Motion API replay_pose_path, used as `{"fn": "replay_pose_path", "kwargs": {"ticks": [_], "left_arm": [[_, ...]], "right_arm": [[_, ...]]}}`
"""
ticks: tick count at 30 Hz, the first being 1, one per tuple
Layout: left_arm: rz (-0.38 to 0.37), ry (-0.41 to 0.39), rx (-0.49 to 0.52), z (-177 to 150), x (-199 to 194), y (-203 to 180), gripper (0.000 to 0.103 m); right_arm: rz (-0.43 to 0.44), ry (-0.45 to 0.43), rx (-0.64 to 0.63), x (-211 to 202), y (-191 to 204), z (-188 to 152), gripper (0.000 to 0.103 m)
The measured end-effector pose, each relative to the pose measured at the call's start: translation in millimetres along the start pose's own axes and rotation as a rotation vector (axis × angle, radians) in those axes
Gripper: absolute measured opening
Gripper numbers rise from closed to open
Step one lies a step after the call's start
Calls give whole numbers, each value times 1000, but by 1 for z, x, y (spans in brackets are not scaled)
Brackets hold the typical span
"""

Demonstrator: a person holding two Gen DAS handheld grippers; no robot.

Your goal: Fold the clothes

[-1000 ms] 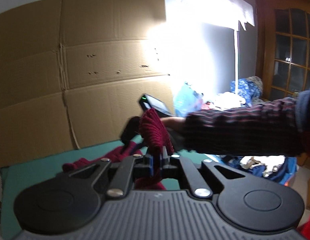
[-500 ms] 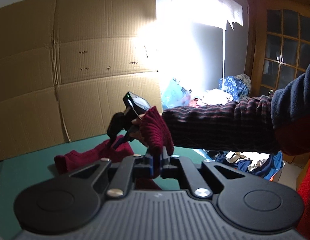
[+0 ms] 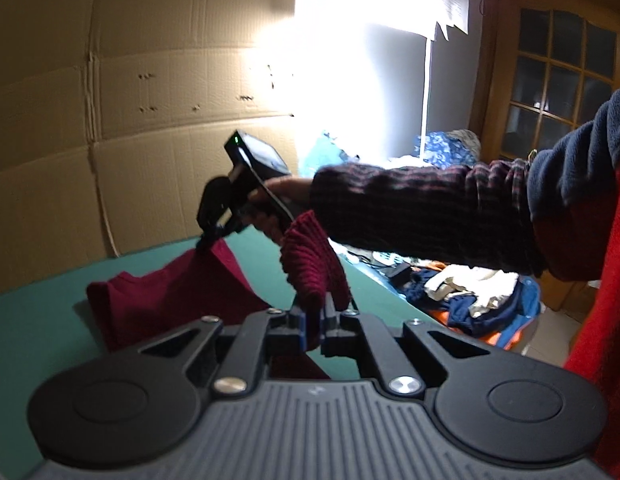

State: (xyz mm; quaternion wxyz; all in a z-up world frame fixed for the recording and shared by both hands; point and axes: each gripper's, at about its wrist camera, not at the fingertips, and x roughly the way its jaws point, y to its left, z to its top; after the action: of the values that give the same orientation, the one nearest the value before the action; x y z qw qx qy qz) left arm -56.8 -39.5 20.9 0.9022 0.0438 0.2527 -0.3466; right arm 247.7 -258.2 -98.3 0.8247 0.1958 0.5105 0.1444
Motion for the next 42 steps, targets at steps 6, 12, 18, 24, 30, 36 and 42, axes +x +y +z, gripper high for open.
{"fn": "replay_pose_path", "kwargs": {"ticks": [6, 12, 18, 24, 30, 36, 42], "left_arm": [[-75, 115, -8, -30, 18, -7, 1], [-105, 231, 5, -59, 41, -14, 1], [-133, 258, -33, -70, 55, -18, 1], [-173, 291, -37, -79, 61, -28, 1], [-176, 354, -81, -100, 73, -20, 1], [-180, 378, -66, -110, 76, -20, 3], [-207, 372, -1, -116, 72, -28, 24]], "right_arm": [[-57, 35, 29, 4, -16, -18, 5], [-84, 37, 29, 18, -26, -37, 7], [-86, 13, 11, 19, -24, -43, 9], [-75, -18, 4, 14, -27, -46, 8], [-86, -81, -1, 2, -30, -62, 19], [40, -101, -112, -51, -13, -115, 42], [105, -11, -98, -73, -17, -199, 29]]}}
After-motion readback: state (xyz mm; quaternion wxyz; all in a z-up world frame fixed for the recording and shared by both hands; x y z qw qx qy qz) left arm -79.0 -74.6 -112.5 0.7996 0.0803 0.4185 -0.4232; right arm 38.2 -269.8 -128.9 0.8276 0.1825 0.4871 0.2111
